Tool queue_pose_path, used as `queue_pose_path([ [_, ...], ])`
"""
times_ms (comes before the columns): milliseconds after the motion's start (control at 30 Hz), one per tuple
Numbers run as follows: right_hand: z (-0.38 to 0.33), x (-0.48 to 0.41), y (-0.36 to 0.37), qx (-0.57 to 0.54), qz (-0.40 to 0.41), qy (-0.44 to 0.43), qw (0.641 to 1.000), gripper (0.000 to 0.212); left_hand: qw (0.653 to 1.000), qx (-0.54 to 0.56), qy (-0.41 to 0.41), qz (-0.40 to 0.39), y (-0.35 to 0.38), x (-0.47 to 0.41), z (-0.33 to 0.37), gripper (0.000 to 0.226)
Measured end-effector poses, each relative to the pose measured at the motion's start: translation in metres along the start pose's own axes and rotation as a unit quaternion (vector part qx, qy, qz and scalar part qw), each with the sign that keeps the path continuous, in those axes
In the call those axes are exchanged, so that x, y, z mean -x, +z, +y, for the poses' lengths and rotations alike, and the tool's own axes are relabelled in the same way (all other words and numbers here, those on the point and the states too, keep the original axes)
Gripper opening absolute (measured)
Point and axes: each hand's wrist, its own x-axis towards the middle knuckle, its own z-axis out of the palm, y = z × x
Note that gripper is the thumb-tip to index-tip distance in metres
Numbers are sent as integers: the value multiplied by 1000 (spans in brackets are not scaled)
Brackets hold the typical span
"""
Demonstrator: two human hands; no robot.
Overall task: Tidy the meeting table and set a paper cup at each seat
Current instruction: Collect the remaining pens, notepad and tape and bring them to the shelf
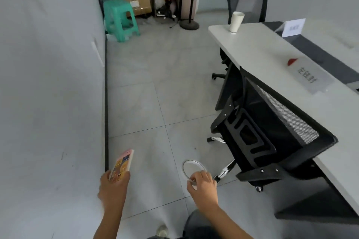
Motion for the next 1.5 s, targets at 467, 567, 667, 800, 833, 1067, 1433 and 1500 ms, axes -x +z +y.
queue_pose_path([
  [467, -60, -224, -10, 18, -67, -72, 995, 19, 999, 16, -46, 15, 61, -105, 100, 78],
  [567, -74, -292, -30, 15, -54, -86, 995, 18, 999, 36, -27, 29, 86, -137, 147, 68],
  [667, -88, -351, -48, -4, -26, -96, 995, 16, 998, 53, -3, 41, 117, -174, 193, 48],
  [800, -96, -400, -50, 8, -76, -85, 993, 17, 998, 44, 24, 26, 147, -206, 231, 51],
  [833, -97, -410, -48, 9, -85, -90, 992, 15, 998, 49, 24, 30, 152, -213, 237, 51],
  [1067, -130, -512, -45, 32, -100, -91, 990, 11, 994, 67, -54, 61, 163, -304, 275, 49],
  [1433, -251, -707, -36, 24, -37, -71, 996, 8, 990, 116, 49, 66, 156, -529, 450, 45],
  [1500, -269, -732, -35, 14, -35, -69, 997, 6, 991, 111, 61, 52, 164, -554, 471, 44],
])
